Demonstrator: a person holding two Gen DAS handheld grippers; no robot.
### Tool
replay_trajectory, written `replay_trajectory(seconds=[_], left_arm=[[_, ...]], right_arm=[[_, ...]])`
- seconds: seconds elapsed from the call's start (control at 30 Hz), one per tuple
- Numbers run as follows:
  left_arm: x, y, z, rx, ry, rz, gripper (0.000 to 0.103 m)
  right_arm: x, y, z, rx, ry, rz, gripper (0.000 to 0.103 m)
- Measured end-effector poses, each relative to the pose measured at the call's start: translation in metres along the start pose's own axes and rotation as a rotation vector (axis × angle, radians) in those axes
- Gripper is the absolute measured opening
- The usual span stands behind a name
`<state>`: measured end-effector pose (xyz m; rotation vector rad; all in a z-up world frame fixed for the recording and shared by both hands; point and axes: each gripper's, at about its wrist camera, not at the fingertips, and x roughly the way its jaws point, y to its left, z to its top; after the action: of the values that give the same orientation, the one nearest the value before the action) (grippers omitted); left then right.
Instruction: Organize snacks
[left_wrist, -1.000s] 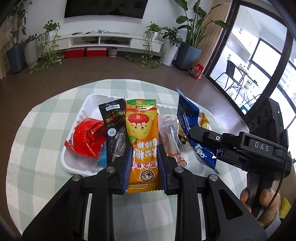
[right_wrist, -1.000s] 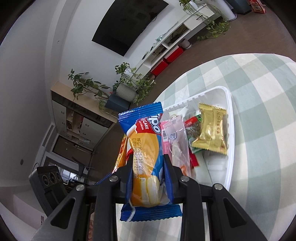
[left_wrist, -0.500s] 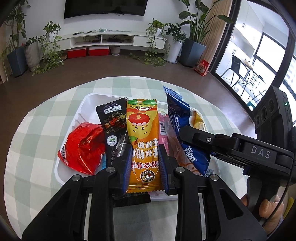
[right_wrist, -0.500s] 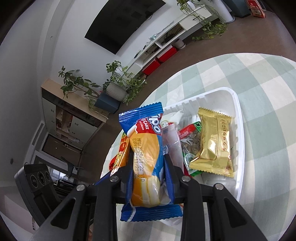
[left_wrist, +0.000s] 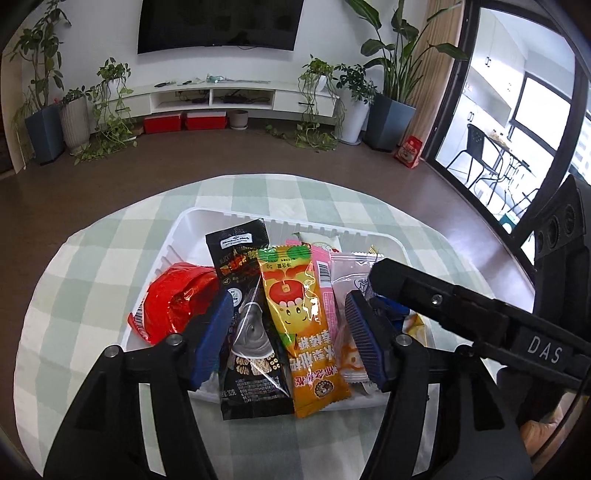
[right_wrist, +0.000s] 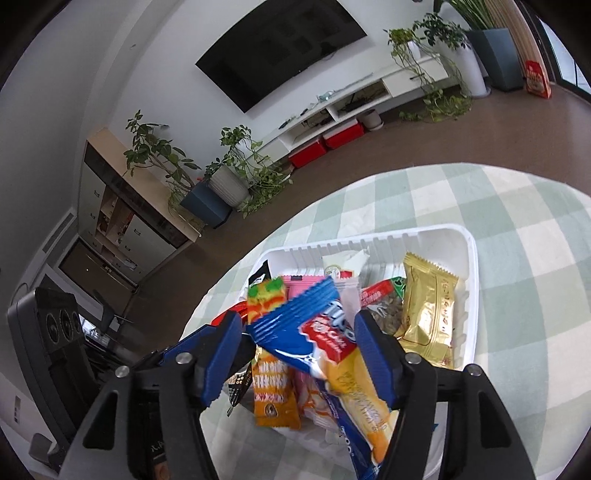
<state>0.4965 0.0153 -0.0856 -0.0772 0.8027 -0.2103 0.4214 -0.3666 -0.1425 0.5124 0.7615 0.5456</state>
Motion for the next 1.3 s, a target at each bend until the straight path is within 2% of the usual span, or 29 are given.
replay_trajectory(seconds=[0.23, 0.33, 0.6, 0.67, 0.77, 0.93, 1.0, 1.03, 1.3], left_arm=[[-0.022, 0.004, -0.011, 0.007, -0.031, 0.01, 0.061], [-0.03, 0.006, -0.015, 0.002, -0.041, 0.011, 0.061], [-0.059, 0.001, -0.032, 0.004, -0.068, 0.026, 0.061], [-0.07, -0.004, -0.039, 0.011, -0.083, 0.03, 0.067], [-0.09, -0.014, -0.05, 0.028, -0.109, 0.035, 0.078], [-0.125, -0.035, -0.071, 0.062, -0.142, 0.062, 0.082], [-0.138, -0.043, -0.079, 0.067, -0.158, 0.066, 0.091], [-0.145, -0.047, -0.083, 0.069, -0.166, 0.069, 0.091], [-0.19, -0.079, -0.112, 0.102, -0.206, 0.11, 0.092]], right_arm=[[-0.027, -0.001, -0.007, -0.045, -0.022, -0.028, 0.068], [-0.042, -0.002, -0.012, -0.086, -0.042, -0.073, 0.073], [-0.067, 0.002, -0.034, -0.132, -0.061, -0.134, 0.074], [-0.075, 0.008, -0.04, -0.154, -0.068, -0.154, 0.075], [-0.09, 0.017, -0.051, -0.192, -0.096, -0.193, 0.082], [-0.126, 0.027, -0.068, -0.222, -0.165, -0.257, 0.093], [-0.141, 0.029, -0.074, -0.224, -0.191, -0.287, 0.1], [-0.149, 0.03, -0.078, -0.226, -0.205, -0.305, 0.103], [-0.2, 0.043, -0.097, -0.234, -0.31, -0.386, 0.103]])
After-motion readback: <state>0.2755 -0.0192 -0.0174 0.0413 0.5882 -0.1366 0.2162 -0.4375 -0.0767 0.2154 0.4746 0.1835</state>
